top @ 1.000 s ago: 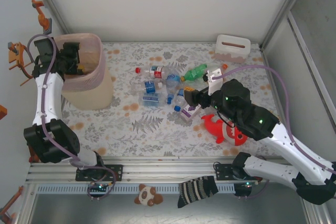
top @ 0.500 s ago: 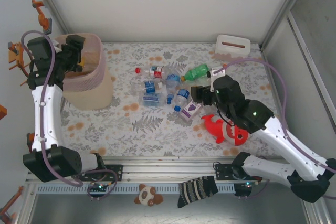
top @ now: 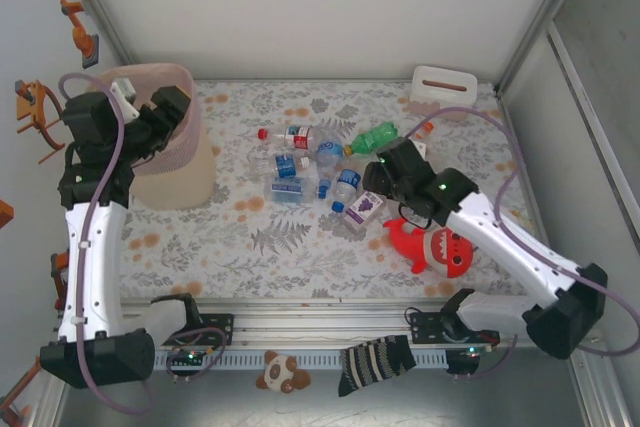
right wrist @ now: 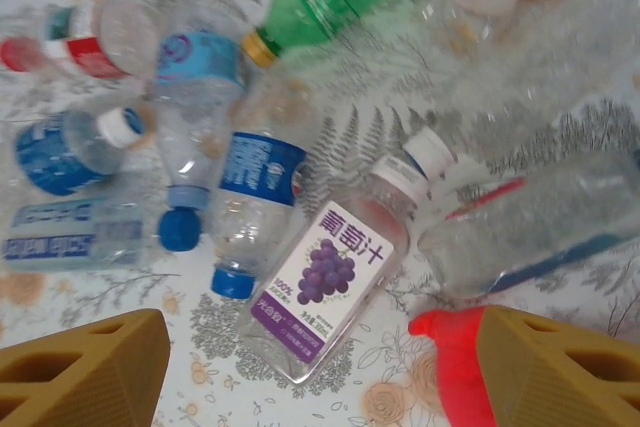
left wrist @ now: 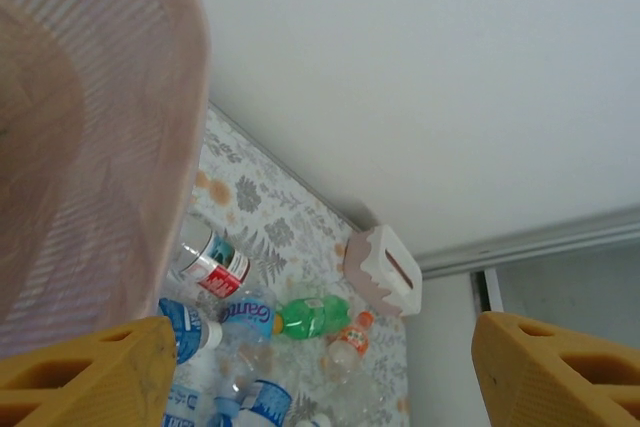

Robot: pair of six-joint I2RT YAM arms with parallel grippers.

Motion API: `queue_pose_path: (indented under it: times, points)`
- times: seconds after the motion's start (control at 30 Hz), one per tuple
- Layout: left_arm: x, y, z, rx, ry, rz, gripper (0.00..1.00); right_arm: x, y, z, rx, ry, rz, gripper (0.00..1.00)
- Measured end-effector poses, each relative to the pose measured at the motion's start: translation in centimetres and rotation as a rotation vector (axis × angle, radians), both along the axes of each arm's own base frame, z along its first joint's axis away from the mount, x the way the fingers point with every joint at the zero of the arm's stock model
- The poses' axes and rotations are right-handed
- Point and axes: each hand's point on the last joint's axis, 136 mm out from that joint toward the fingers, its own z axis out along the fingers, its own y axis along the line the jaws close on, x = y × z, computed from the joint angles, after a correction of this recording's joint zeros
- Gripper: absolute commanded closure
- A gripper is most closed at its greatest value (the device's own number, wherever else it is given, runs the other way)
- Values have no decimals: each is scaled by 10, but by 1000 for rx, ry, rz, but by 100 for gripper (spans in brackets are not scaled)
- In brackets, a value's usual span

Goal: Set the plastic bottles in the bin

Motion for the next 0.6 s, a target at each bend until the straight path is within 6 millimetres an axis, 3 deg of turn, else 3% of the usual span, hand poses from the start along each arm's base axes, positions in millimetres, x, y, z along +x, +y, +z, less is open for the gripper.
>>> queue_pose_path:
  times: [0.23,0.6]
  points:
    - [-11,-8,-19,37,-1,-56,27,2,15,-58,10,164,-163,17]
    - [-15,-17,-25,36,-13,-106,24,-7,41,-116,48,314,-290,16]
